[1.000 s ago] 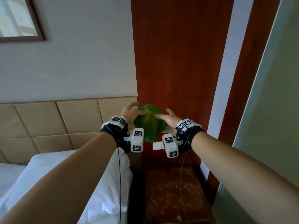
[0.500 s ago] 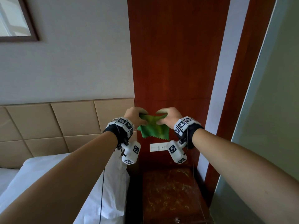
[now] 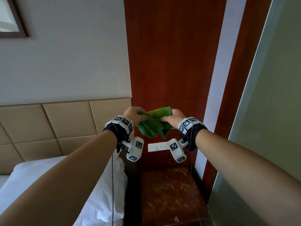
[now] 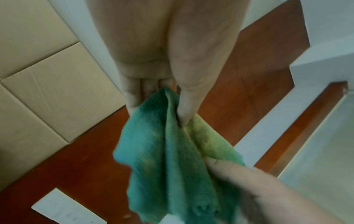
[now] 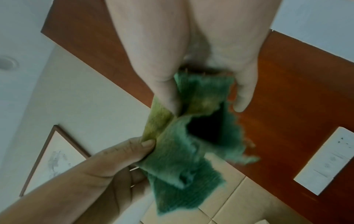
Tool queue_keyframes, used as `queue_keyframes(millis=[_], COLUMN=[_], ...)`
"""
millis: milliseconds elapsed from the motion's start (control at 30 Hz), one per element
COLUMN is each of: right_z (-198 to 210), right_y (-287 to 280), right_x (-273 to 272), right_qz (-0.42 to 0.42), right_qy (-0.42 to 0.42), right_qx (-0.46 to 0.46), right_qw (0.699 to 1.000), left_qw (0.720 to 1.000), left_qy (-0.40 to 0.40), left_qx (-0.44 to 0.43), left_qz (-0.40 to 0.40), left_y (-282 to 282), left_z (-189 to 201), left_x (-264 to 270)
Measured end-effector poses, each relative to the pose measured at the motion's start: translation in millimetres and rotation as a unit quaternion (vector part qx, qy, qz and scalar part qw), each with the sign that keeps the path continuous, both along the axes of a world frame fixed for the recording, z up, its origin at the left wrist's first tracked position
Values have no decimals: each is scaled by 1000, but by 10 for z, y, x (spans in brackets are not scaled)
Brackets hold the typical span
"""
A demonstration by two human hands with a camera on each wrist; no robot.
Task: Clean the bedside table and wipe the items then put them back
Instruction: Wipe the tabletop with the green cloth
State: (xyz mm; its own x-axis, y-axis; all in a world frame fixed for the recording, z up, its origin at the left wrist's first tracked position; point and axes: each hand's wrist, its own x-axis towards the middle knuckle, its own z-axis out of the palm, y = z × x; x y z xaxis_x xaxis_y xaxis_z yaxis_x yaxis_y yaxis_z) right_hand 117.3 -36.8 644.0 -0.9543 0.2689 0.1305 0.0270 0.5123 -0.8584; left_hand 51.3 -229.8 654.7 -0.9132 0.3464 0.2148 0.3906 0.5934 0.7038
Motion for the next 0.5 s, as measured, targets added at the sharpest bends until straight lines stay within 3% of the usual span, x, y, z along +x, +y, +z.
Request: queue_keyframes(millis=[167,267,500], right_z=[-94,-183,-284], right_y=[-133,-179,68], right_x=[-36,-22,-96], right_qz=[-58,-25,43], right_qy=[69,90,26], right_qx=[175,270,301], right_qw=[980,958,952], left_qw=[995,992,984], left_qy=[-98,-128,-172], left_qx=[-34,-19,37], left_qz=[-3,12,18], left_y=[110,210,440], left_z=[-110,-167,-278], left_x=[-22,-48,-227])
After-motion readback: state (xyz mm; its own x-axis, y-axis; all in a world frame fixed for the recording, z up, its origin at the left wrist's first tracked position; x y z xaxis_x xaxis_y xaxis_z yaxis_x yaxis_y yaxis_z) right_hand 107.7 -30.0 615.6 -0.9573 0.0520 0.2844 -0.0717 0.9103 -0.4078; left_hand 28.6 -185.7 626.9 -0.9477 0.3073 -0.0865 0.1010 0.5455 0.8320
